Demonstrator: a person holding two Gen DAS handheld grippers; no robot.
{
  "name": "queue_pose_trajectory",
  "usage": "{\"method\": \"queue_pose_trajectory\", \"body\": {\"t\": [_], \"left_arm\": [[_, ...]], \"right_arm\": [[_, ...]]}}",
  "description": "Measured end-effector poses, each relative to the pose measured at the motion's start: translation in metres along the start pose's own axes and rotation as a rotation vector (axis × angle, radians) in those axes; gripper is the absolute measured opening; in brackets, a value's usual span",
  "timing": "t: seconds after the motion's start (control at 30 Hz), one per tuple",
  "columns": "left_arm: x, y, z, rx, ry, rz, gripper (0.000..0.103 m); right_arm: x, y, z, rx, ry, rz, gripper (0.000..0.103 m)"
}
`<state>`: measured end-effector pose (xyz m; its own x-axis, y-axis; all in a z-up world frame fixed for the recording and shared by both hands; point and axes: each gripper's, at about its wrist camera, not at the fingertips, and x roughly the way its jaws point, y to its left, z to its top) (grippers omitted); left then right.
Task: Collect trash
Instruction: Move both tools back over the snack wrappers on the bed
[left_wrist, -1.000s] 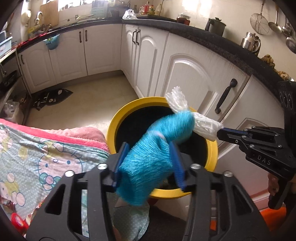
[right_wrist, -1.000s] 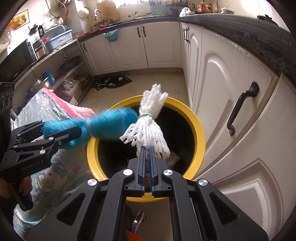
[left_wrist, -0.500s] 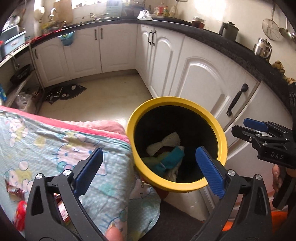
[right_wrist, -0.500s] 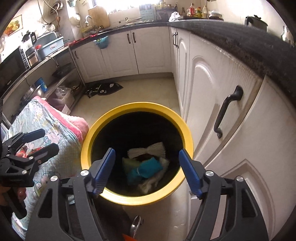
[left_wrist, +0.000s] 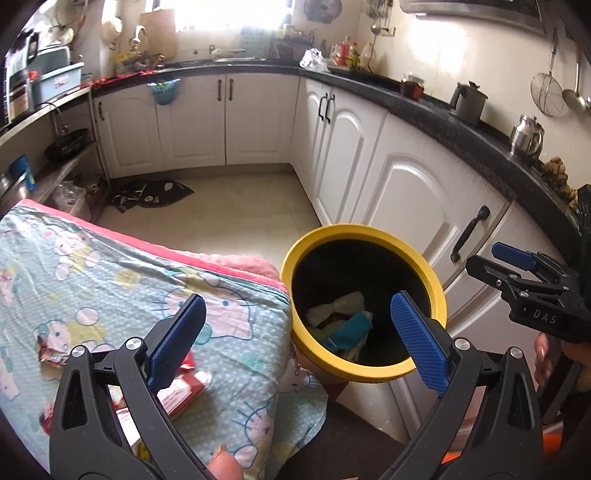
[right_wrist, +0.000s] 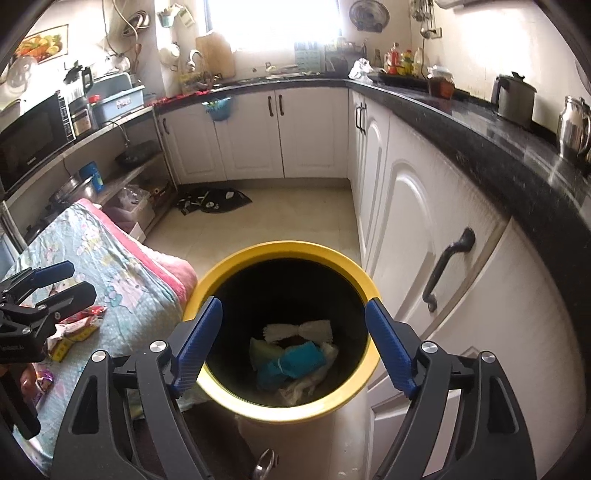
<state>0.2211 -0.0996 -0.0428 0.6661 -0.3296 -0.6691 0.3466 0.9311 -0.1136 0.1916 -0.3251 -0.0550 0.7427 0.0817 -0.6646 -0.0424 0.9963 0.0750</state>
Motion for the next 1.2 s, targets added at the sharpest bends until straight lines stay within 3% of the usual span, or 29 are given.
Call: {"method": "queue_pose_trajectory", "body": {"t": [0.73,1.2], "left_arm": [[-0.075,0.049,-0.012,-0.095,-0.101,0.114,0.092],[-0.106,0.09,-0.024,-0.157,-0.136,0.18,0.092]], "right_arm": [[-0.046,0.06,0.013,-0.097,-0.099,0.121,0.081],[-0.053,0.115,0.01,-0.195,-0.089,0.224,0.082]]}}
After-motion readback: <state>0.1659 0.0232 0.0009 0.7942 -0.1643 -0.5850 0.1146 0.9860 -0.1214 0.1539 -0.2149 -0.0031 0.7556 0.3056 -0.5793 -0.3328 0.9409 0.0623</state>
